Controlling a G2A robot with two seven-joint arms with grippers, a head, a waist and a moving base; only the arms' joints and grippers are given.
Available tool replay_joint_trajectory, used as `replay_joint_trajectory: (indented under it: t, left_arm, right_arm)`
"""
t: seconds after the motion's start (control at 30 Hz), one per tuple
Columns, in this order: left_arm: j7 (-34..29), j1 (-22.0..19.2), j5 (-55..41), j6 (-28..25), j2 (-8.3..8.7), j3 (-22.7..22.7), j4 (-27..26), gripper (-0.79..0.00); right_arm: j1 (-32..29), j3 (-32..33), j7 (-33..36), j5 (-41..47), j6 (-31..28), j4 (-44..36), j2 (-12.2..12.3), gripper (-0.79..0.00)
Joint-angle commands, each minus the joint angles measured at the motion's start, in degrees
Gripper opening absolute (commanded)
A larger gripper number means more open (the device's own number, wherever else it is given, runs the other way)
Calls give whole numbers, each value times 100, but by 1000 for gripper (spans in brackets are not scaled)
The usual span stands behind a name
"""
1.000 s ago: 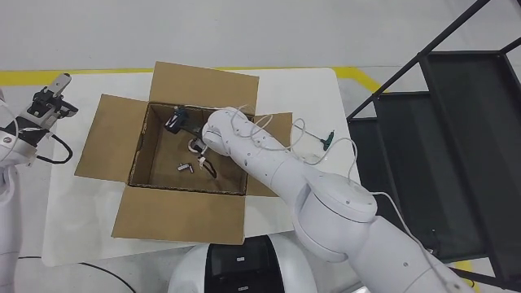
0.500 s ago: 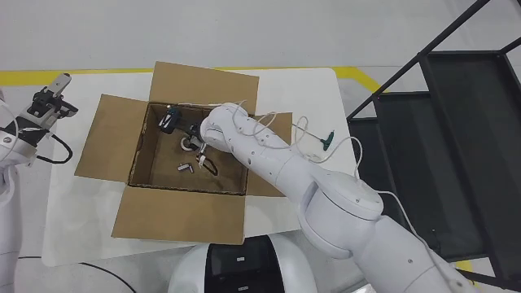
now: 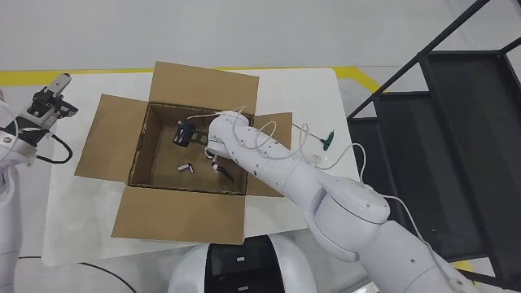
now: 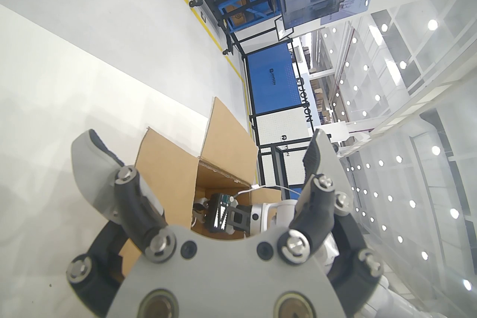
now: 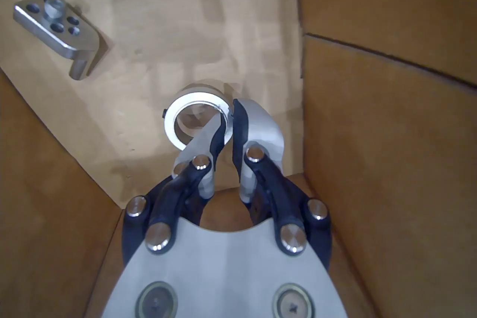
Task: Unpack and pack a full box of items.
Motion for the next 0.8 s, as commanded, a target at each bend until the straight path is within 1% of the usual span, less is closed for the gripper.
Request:
replay_joint_trajectory:
  t: [0.0, 0.1, 0.17, 0.2, 0.27, 0.3, 0.37, 0.4, 0.6, 0.73, 0.77]
  left_arm:
    - [0, 0, 0, 0, 0, 0, 0, 0]
    - [0, 0, 0, 0, 0, 0, 0, 0]
    - [0, 0, 0, 0, 0, 0, 0, 0]
    - [0, 0, 0, 0, 0, 0, 0, 0]
    - [0, 0, 0, 0, 0, 0, 0, 0]
    - [0, 0, 0, 0, 0, 0, 0, 0]
    - [0, 0, 0, 0, 0, 0, 0, 0]
    - [0, 0, 0, 0, 0, 0, 0, 0]
    - [0, 0, 0, 0, 0, 0, 0, 0]
    - [0, 0, 0, 0, 0, 0, 0, 0]
    - [0, 0, 0, 0, 0, 0, 0, 0]
  right_arm:
    - [-68, 40, 20, 4, 3, -102, 26, -785]
    - [-133, 77, 70, -59, 0, -257, 58, -785]
    - [-167, 110, 88, -83, -17, -330, 77, -656]
    - [-181, 127, 94, -95, -29, -355, 86, -653]
    - [-203, 158, 107, -116, -61, -386, 102, -591]
    - [-213, 175, 111, -123, -69, -389, 108, -591]
    - [-228, 199, 104, -147, -104, -386, 117, -545]
    - [-232, 210, 103, -155, -120, -386, 119, -539]
    - [-215, 278, 63, -205, -152, -379, 113, -625]
    - [-229, 329, -69, -171, -171, -295, 94, -646]
    - [-222, 330, -83, -178, -168, -247, 83, -640]
